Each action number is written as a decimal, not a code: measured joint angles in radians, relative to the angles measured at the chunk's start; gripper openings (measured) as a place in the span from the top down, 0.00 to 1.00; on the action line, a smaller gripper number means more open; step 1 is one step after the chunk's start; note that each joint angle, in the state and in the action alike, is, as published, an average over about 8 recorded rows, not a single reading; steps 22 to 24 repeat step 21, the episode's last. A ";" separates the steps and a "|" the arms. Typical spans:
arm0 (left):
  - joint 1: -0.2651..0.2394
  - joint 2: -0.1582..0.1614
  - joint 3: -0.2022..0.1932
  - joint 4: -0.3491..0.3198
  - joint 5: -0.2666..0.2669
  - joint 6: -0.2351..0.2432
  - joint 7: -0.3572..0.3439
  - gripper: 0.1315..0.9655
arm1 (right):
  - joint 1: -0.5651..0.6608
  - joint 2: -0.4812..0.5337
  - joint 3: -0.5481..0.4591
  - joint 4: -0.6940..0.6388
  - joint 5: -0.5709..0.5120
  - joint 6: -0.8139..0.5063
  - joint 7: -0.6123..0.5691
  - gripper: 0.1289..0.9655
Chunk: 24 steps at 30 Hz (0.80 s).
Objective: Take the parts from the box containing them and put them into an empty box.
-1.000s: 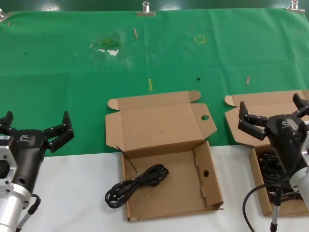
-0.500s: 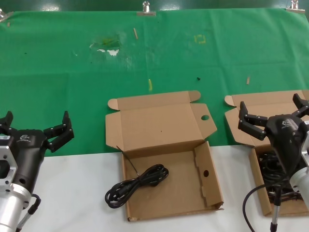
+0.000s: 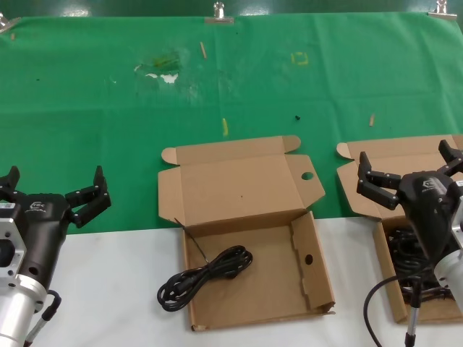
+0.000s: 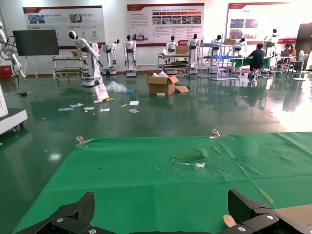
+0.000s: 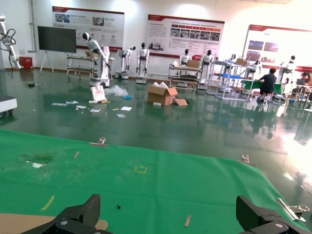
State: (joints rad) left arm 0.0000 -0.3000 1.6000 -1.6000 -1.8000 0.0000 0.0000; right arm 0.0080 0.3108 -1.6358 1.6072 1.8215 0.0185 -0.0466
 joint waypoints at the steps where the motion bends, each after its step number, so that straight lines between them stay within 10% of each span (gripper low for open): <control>1: 0.000 0.000 0.000 0.000 0.000 0.000 0.000 0.00 | 0.000 0.000 0.000 0.000 0.000 0.000 0.000 0.00; 24: 0.000 0.000 0.000 0.000 0.000 0.000 0.000 0.00 | 0.000 0.000 0.000 0.000 0.000 0.000 0.000 0.00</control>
